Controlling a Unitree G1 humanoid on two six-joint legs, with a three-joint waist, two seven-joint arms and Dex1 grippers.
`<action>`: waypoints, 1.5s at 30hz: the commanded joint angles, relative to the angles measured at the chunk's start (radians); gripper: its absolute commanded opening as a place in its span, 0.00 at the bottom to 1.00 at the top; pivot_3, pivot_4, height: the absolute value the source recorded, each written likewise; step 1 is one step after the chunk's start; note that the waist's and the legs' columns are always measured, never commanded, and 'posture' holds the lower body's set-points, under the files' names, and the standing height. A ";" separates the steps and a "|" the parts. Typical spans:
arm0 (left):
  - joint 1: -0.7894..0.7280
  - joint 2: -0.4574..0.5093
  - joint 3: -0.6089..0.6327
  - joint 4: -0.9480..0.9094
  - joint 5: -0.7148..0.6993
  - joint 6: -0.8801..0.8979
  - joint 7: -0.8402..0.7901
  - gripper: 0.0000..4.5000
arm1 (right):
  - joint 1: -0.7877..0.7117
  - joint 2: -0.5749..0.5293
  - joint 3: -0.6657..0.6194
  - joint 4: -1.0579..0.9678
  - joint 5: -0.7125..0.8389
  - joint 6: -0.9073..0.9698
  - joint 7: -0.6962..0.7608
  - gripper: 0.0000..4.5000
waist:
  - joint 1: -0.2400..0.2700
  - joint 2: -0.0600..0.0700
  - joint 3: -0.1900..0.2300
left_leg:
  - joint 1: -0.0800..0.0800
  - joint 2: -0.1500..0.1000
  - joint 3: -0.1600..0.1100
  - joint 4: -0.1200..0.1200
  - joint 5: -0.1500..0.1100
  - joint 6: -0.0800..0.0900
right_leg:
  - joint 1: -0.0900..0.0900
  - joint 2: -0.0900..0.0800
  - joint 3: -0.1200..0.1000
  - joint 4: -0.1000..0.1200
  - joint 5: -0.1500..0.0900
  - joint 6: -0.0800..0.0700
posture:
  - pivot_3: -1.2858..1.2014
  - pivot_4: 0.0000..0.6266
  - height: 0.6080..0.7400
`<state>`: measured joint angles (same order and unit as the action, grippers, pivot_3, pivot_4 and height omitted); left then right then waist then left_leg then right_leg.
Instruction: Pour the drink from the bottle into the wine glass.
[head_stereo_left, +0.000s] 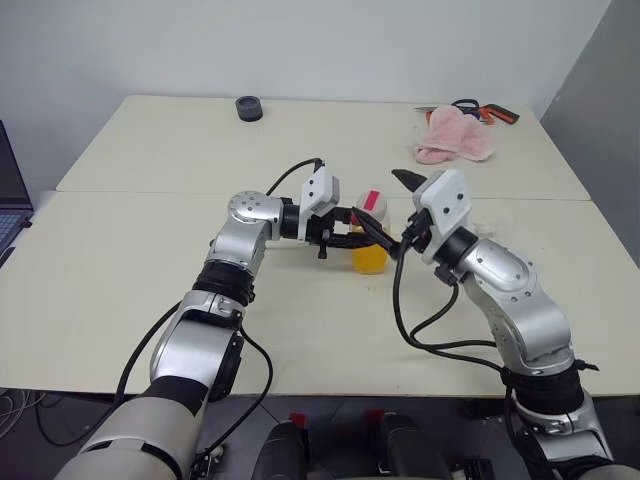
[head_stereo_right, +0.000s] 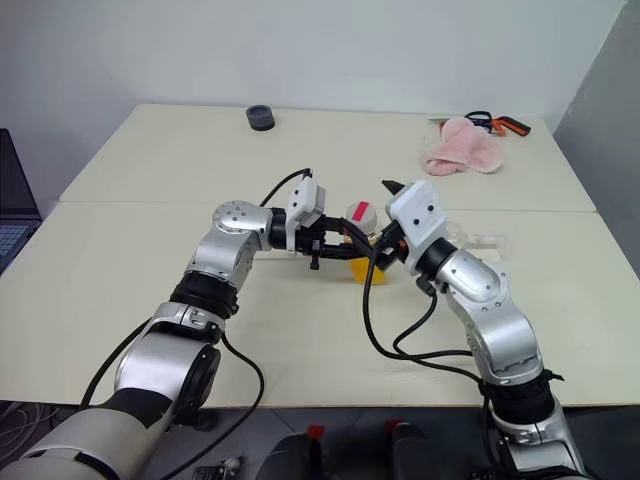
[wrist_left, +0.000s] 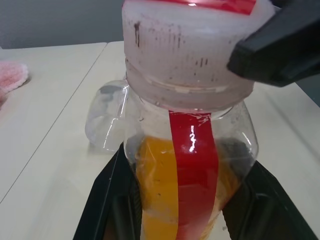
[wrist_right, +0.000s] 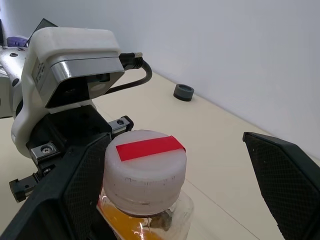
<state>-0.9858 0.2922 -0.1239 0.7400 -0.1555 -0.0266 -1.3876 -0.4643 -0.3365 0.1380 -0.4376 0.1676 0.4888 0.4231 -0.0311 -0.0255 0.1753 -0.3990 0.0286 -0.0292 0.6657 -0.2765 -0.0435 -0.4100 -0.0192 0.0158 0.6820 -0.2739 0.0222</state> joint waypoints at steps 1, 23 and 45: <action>-0.007 0.015 0.008 -0.043 -0.015 -0.006 -0.006 0.36 | 0.008 -0.018 -0.060 -0.039 -0.007 -0.010 -0.021 1.00 | 0.000 0.000 0.000 | 0.000 0.000 0.000 0.000 0.000 0.000 | 0.000 0.000 0.000 0.000 0.000 0.000 | 0.52 0.24 1.00; -0.006 0.024 0.008 -0.037 -0.012 -0.011 0.001 0.36 | 0.043 -0.035 -0.065 -0.104 0.046 0.044 -0.003 1.00 | 0.000 0.000 0.000 | 0.000 0.000 0.000 0.000 0.000 0.000 | 0.000 0.000 0.000 0.000 0.000 0.000 | 0.52 0.24 1.00; -0.005 0.034 0.008 -0.038 -0.013 -0.010 -0.006 0.36 | 0.056 -0.049 -0.089 -0.096 0.049 0.041 -0.014 1.00 | 0.000 0.000 0.000 | 0.000 0.000 0.000 0.000 0.000 0.000 | 0.000 0.000 0.000 0.000 0.000 0.000 | 0.52 0.24 1.00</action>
<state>-0.9841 0.3142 -0.1244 0.7386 -0.1547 -0.0253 -1.3850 -0.4073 -0.3760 0.1015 -0.5080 0.2200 0.5349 0.4304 -0.0310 -0.0255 0.1753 -0.3989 0.0285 -0.0292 0.6657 -0.2765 -0.0435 -0.4100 -0.0192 0.0158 0.6821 -0.2739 0.0222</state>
